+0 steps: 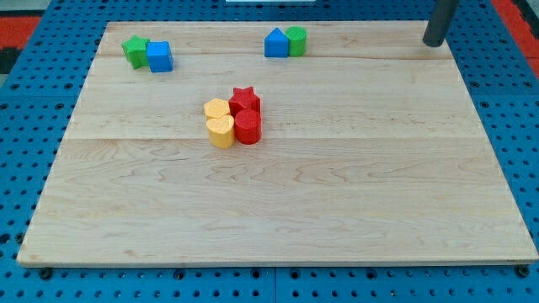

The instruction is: Push the green star and blue cube right a bit

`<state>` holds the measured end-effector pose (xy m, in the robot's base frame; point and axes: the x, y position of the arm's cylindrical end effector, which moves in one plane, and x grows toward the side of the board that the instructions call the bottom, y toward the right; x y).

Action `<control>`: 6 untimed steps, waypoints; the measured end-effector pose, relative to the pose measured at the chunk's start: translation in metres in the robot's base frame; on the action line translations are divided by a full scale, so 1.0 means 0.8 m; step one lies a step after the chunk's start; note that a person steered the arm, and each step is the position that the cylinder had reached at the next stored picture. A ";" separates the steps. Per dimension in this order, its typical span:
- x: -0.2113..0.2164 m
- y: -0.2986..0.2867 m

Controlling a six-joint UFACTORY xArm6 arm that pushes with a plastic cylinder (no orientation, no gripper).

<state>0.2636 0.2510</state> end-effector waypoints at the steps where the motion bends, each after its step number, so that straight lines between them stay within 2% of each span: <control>1: -0.009 -0.024; 3: -0.023 -0.030; 4: 0.018 -0.069; 6: 0.021 -0.119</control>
<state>0.2805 0.1555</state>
